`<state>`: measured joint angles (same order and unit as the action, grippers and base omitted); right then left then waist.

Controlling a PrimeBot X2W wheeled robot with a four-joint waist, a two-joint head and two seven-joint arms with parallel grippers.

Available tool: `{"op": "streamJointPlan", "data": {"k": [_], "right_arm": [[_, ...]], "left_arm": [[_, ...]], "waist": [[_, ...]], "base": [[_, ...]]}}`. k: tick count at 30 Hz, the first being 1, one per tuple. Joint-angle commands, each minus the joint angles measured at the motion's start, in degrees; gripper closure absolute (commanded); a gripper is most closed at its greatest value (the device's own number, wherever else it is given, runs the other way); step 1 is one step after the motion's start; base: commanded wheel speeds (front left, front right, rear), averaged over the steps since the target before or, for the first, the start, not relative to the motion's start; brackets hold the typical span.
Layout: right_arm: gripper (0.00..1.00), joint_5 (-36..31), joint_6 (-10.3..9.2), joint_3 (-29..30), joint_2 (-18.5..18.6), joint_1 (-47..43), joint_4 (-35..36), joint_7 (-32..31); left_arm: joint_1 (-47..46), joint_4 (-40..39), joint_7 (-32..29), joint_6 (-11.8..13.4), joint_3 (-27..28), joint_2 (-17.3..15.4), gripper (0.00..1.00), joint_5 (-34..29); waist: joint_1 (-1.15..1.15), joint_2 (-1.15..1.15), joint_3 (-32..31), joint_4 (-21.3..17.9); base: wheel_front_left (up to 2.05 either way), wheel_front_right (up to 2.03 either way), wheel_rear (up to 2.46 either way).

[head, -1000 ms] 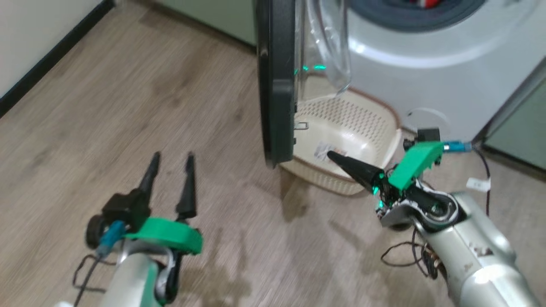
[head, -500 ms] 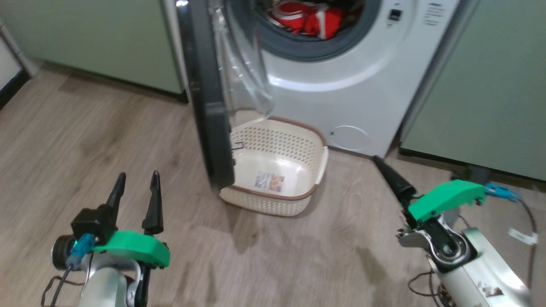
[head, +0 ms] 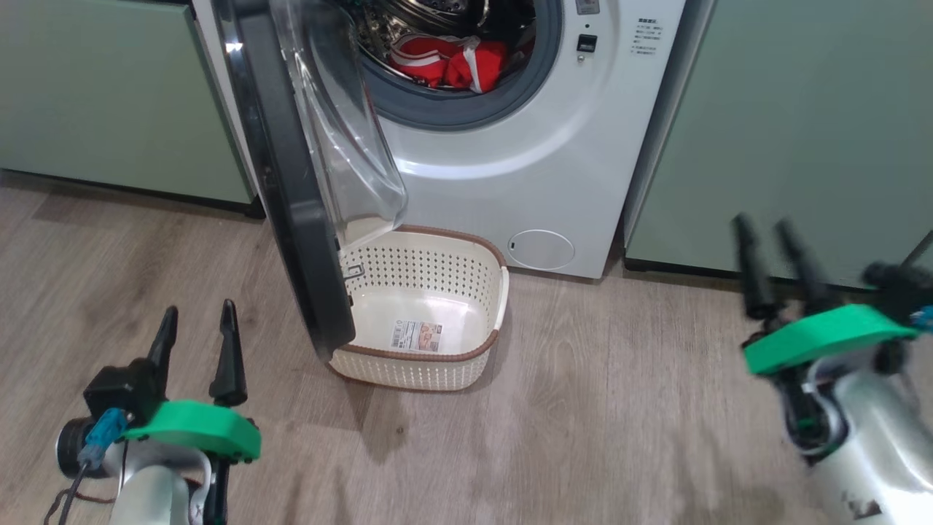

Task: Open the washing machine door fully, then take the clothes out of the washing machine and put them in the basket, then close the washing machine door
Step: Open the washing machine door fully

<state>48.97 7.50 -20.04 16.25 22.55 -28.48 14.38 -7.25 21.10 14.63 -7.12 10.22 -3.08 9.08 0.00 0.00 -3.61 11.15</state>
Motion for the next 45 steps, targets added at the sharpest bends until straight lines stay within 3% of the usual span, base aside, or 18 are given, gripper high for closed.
{"op": "streamJointPlan", "data": {"k": [1,5,9,19,34,35,36,37,45], "right_arm": [[0.0,-9.24,-0.01,3.94,-1.8,-2.85,4.9,0.6],[0.0,-23.71,-0.01,9.66,-5.25,-8.51,10.62,0.61],[0.0,-31.48,-0.01,11.64,-7.01,-12.91,13.15,0.61],[0.0,-34.12,-0.01,14.0,-8.75,-17.15,12.79,0.62],[0.0,-35.32,-0.01,15.34,-9.04,-16.67,11.88,0.62],[0.0,-35.38,-0.01,15.32,-9.05,-16.66,11.78,0.62],[0.0,-35.4,-0.01,15.28,-9.08,-16.66,11.69,0.62],[0.0,-35.4,-0.01,15.22,-9.1,-16.66,11.6,0.62],[0.0,-35.44,-0.01,15.12,-9.31,-16.63,10.96,0.62]], "left_arm": [[-2.05,-1.86,0.37,-0.23,2.03,-0.94,0.0,-0.85],[-2.11,-1.48,0.37,-0.29,2.25,-0.93,0.0,-1.12],[-2.1,-1.04,0.37,-0.32,2.37,-0.86,0.0,-1.38],[-1.28,-0.08,0.37,-0.35,2.17,-0.46,0.0,-1.48],[-1.44,0.46,0.37,-0.36,1.67,-0.29,0.0,-1.26],[-1.43,0.39,0.37,-0.36,1.7,-0.32,0.22,-1.36],[-1.47,-0.03,0.37,-0.36,2.1,-0.31,0.69,-1.46],[-1.5,-0.34,0.37,-0.36,2.68,-0.29,1.0,-1.35],[-6.56,-5.83,0.37,0.81,9.74,-0.01,1.0,2.18]], "waist": [[0.0,0.0,-0.01,-0.38],[0.0,0.0,-0.09,-0.65],[0.0,0.0,-0.25,-0.82],[0.0,0.0,-0.43,-1.14],[0.0,0.0,-0.07,-0.53],[0.0,0.0,-0.04,-0.51],[0.0,0.0,-0.02,-0.51],[0.0,0.0,0.0,-0.52],[0.0,0.0,0.45,-0.22]], "base": [[0.0,0.0,0.0],[0.0,0.0,0.0],[0.0,0.0,0.0],[0.0,0.0,0.0],[0.0,0.0,0.0],[0.0,0.0,0.0],[0.0,0.0,0.0],[0.0,0.0,0.0],[0.0,0.0,0.0]]}}
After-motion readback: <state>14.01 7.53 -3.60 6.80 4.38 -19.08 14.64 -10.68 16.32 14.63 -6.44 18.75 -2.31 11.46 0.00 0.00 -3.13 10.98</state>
